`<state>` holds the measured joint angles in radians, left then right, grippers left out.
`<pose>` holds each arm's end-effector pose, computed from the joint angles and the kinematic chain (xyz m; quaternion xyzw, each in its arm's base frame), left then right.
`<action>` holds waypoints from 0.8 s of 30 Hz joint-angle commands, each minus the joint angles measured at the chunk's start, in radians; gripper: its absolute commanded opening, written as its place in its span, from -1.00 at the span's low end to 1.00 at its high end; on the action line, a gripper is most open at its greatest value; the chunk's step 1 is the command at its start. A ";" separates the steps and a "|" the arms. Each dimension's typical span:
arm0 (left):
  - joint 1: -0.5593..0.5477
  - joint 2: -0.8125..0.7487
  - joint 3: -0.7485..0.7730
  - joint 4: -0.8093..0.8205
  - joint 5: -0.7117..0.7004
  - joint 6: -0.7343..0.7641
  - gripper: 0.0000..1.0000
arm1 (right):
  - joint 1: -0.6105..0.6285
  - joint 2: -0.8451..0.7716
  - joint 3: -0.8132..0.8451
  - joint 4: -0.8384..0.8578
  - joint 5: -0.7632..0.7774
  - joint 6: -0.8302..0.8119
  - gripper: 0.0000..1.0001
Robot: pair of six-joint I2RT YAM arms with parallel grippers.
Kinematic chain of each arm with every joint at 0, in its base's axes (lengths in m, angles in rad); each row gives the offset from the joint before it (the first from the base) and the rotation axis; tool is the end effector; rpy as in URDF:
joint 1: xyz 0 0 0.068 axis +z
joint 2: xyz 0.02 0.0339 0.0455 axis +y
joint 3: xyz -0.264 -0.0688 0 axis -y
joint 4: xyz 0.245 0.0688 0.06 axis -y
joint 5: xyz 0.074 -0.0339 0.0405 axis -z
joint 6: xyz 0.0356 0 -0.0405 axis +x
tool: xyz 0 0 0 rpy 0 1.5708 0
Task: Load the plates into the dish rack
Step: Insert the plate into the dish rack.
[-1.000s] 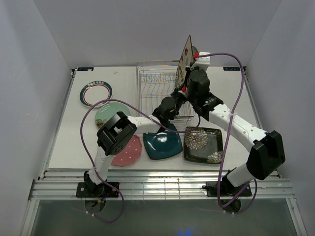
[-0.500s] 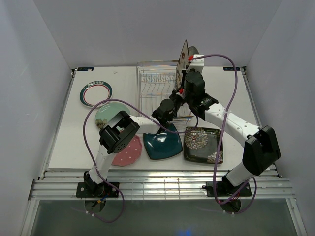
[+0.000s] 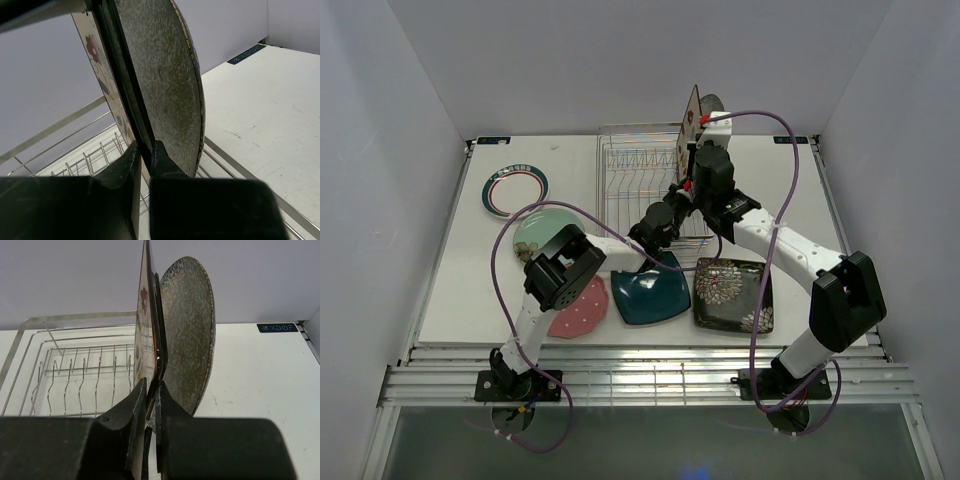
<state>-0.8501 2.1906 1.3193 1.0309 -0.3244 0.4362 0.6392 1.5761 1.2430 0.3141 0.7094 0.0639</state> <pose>0.3275 -0.3557 0.1967 0.2854 0.5858 -0.0519 0.7567 0.3136 0.2042 0.3522 0.0433 0.7109 -0.0066 0.7020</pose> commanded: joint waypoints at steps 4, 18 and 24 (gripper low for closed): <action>0.040 0.032 0.029 -0.161 0.036 0.012 -1.00 | 0.063 -0.005 0.039 0.164 -0.154 -0.010 -0.85; 0.046 0.051 0.014 -0.161 0.056 0.001 -1.00 | 0.043 0.038 0.050 0.154 -0.168 0.004 -0.84; 0.052 0.067 0.024 -0.169 0.042 0.006 -1.00 | 0.013 0.055 0.061 0.132 -0.217 0.040 -0.84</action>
<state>-0.8295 2.2467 1.3186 1.0080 -0.3172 0.4061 0.6041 1.6569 1.2434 0.3099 0.6403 0.1028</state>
